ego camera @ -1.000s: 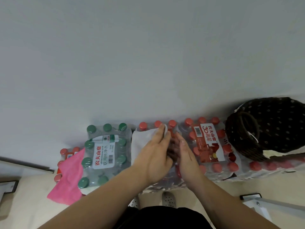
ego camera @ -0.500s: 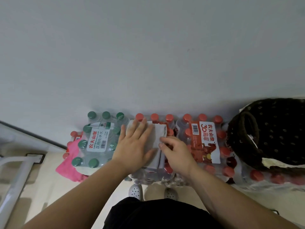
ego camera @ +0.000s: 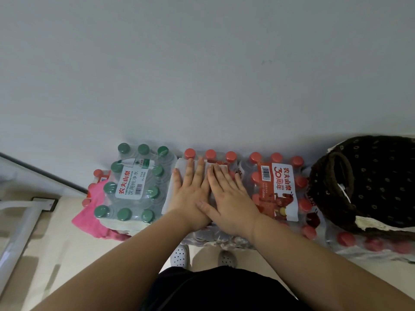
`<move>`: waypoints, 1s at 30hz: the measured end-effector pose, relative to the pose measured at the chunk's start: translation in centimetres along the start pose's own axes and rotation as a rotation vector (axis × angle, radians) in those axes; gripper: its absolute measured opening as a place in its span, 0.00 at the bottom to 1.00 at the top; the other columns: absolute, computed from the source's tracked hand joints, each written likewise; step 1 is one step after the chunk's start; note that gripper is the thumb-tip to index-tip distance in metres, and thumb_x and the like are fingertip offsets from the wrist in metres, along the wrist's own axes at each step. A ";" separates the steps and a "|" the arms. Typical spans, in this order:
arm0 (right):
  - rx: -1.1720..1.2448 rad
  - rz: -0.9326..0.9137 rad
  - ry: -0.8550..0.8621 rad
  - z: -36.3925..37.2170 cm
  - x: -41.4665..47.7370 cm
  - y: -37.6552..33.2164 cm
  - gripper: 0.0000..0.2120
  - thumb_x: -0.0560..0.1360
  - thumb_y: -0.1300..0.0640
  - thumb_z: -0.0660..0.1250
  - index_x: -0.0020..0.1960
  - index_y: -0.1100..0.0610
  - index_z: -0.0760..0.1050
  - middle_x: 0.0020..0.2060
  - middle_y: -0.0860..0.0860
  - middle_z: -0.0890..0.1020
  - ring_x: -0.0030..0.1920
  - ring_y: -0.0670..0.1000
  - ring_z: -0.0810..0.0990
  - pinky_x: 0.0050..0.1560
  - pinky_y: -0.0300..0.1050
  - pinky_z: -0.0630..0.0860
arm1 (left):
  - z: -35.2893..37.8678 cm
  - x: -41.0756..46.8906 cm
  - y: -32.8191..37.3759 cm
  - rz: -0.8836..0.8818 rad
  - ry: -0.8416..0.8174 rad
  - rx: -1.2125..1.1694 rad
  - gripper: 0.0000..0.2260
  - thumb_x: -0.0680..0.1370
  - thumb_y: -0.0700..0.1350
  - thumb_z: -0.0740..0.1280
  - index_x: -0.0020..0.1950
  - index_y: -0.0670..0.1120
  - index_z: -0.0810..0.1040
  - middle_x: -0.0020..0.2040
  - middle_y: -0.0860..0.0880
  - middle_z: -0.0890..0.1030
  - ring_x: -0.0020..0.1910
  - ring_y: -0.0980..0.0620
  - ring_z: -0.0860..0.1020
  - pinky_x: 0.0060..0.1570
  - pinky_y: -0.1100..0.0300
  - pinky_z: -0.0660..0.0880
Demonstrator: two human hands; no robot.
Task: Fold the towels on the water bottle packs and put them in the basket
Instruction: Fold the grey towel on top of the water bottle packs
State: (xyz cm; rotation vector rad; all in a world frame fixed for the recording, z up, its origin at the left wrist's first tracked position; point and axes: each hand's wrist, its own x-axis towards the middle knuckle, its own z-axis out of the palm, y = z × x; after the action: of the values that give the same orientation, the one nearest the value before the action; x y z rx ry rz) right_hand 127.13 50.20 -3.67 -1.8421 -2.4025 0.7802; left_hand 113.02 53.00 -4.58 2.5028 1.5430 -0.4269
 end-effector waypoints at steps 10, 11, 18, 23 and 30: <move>-0.110 0.142 0.106 -0.7 0.9 -3.1 0.45 0.73 0.29 0.30 0.80 0.57 0.37 0.80 0.55 0.39 0.79 0.55 0.34 0.78 0.58 0.35 | -1.1 -2.8 -6.8 -0.153 0.294 -0.632 0.28 0.79 0.55 0.60 0.78 0.49 0.61 0.77 0.43 0.63 0.75 0.42 0.62 0.72 0.49 0.60; -0.093 0.175 0.123 -0.6 1.3 -3.9 0.44 0.74 0.29 0.30 0.80 0.57 0.36 0.80 0.55 0.38 0.79 0.56 0.34 0.78 0.58 0.35 | -1.5 -2.6 -7.2 -0.150 0.274 -0.716 0.27 0.79 0.52 0.63 0.77 0.50 0.62 0.74 0.45 0.68 0.71 0.43 0.67 0.68 0.50 0.65; -0.208 0.302 0.101 2.5 2.8 -4.8 0.39 0.78 0.33 0.37 0.78 0.58 0.31 0.78 0.57 0.34 0.78 0.56 0.30 0.77 0.60 0.34 | -2.9 0.3 -8.0 -0.244 -0.047 -0.994 0.28 0.74 0.50 0.70 0.71 0.49 0.66 0.59 0.52 0.77 0.59 0.47 0.77 0.56 0.57 0.73; -0.172 0.253 0.094 2.3 2.6 -4.6 0.47 0.73 0.27 0.31 0.80 0.59 0.36 0.79 0.56 0.36 0.78 0.55 0.30 0.76 0.60 0.30 | -2.4 1.4 -8.3 -0.330 -0.062 -0.997 0.19 0.70 0.51 0.73 0.58 0.47 0.77 0.51 0.51 0.81 0.50 0.50 0.80 0.51 0.52 0.80; -0.113 0.312 0.197 1.5 2.2 -6.6 0.45 0.74 0.27 0.30 0.80 0.57 0.36 0.79 0.54 0.36 0.78 0.54 0.30 0.76 0.60 0.33 | -3.2 0.6 -8.9 -0.359 -0.076 -1.456 0.10 0.74 0.40 0.73 0.54 0.46 0.79 0.46 0.47 0.85 0.46 0.47 0.84 0.46 0.50 0.83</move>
State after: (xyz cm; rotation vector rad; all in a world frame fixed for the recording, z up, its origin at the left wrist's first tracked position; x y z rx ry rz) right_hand 120.08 50.42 -3.02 -2.2529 -2.1098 0.4534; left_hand 105.84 58.44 -1.74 1.0796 1.4001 0.4499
